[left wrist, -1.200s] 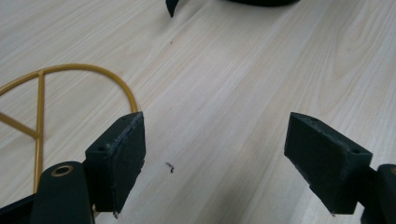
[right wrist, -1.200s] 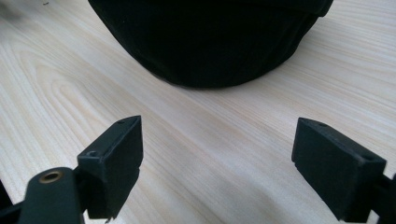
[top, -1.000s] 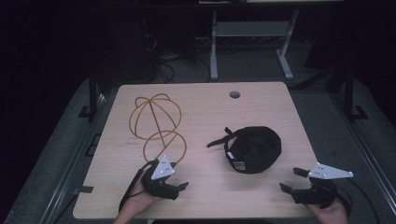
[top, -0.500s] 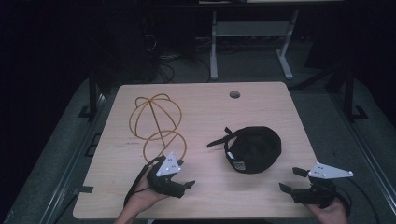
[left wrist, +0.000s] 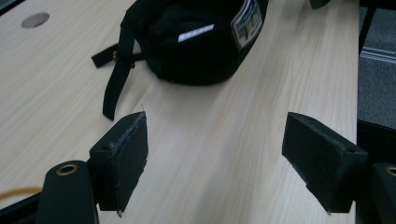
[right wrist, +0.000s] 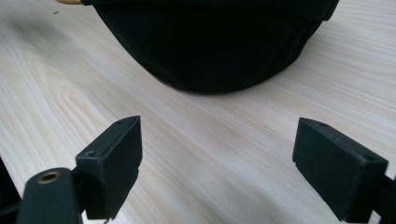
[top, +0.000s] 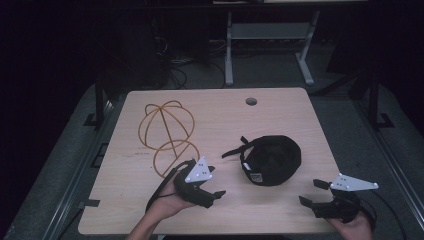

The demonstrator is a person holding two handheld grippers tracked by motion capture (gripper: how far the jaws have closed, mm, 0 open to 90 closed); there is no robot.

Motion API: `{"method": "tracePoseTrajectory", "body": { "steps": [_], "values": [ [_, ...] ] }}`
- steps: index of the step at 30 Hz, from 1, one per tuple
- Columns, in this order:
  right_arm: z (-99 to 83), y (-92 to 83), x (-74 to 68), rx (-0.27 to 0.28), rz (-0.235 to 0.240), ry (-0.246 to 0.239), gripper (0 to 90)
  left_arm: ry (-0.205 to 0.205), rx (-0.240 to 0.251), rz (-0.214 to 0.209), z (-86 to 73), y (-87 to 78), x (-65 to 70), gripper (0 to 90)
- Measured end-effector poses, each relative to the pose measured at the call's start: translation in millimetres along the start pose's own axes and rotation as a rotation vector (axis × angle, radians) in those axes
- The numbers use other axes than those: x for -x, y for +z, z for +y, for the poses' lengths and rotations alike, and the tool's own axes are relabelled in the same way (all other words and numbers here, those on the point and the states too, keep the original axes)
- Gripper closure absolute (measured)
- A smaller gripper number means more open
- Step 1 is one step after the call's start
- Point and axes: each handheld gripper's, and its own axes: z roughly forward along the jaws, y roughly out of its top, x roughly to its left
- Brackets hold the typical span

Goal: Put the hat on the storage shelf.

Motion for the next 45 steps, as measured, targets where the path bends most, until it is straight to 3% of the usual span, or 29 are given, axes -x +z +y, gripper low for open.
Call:
{"method": "tracePoseTrajectory", "body": {
  "steps": [17,31,39,42,45],
  "values": [
    [0.2,0.0,0.6,0.001,0.016,0.004,15.4,0.056,-0.026,-0.048,31.4,12.4,-3.4,24.6],
    [0.4,-1.3,1.3,0.010,0.026,0.004,15.5,0.144,-0.061,-0.116,70.8,35.0,-1.9,24.7],
    [0.1,-3.6,2.8,0.024,0.033,0.008,15.6,0.219,-0.142,-0.168,86.8,63.4,4.6,27.2],
    [0.1,-3.7,2.9,0.024,0.035,0.007,15.6,0.222,-0.156,-0.179,88.0,70.2,4.8,29.4],
    [0.0,-4.3,2.7,0.029,0.038,0.008,15.6,0.238,-0.199,-0.195,87.6,81.3,3.8,32.5]
  ]
}}
